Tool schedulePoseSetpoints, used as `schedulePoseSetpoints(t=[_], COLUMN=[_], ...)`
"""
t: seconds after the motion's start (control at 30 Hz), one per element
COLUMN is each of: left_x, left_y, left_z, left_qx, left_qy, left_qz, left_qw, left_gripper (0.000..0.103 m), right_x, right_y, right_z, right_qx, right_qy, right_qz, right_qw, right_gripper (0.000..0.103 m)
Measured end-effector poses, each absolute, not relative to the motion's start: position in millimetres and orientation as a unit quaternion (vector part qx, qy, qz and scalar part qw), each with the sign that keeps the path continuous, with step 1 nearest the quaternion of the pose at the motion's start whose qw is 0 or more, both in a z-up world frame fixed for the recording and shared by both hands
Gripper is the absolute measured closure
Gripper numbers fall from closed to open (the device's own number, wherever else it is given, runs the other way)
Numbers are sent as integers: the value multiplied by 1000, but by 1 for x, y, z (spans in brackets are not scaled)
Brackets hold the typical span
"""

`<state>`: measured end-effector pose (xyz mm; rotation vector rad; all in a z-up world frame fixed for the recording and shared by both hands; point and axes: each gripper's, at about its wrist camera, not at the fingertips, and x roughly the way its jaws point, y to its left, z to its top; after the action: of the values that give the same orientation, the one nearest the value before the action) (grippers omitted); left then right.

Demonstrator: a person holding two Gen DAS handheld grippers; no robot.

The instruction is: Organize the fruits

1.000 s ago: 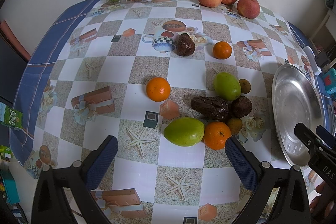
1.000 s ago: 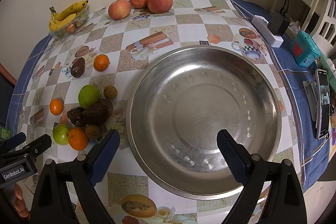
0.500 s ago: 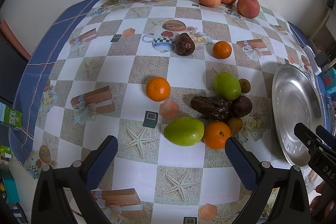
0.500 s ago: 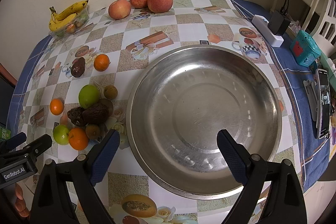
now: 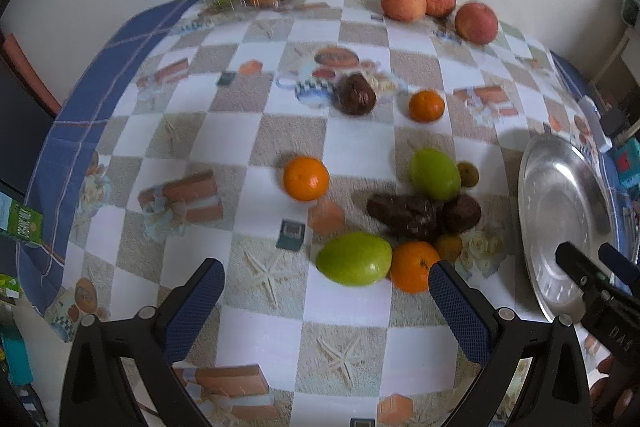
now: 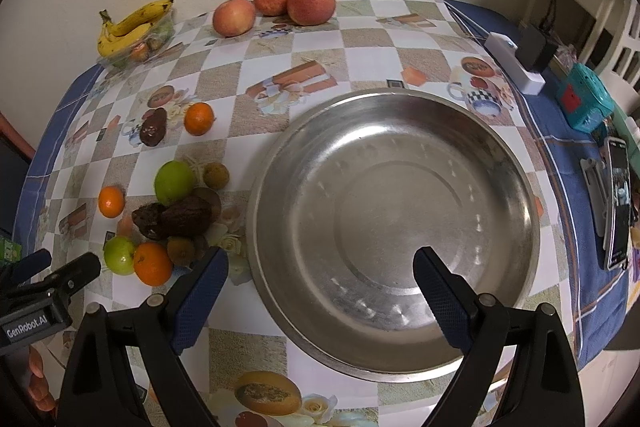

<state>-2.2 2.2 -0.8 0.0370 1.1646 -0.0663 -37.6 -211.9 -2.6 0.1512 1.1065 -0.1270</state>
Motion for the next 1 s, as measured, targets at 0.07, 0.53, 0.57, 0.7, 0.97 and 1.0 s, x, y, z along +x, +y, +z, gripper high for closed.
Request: schedulePoseSetpoints(t=[0.07,0.53,0.57,0.7,0.97,1.0], left_x=[-2,26,29,40,50,49], left_y=[3,33,32,29,29,31], left_z=[4,22,21,15,9,5], left_qx=[29,-18,-24,-50,-126,-127], left_qy=[529,475,481,504,526,534], left_qz=[-25,-12,-22,-34,-65,-61], left_qw=[848,880,876,862,839,834], left_gripper=[0,0,0,0,0,1], right_x=[-35,0,4,14,27,27], right_y=[-203,-169,-169,-167,-167,-166], right_z=[0,0,-2,-6,-13,-14], right_qx=[65,80,83,92,101,103], right_qy=[520,516,519,529,539,542], right_qz=[-46,34,32,38,62,67], right_qw=[851,852,850,843,834,832], right_gripper=[9,9,9,20,42,42])
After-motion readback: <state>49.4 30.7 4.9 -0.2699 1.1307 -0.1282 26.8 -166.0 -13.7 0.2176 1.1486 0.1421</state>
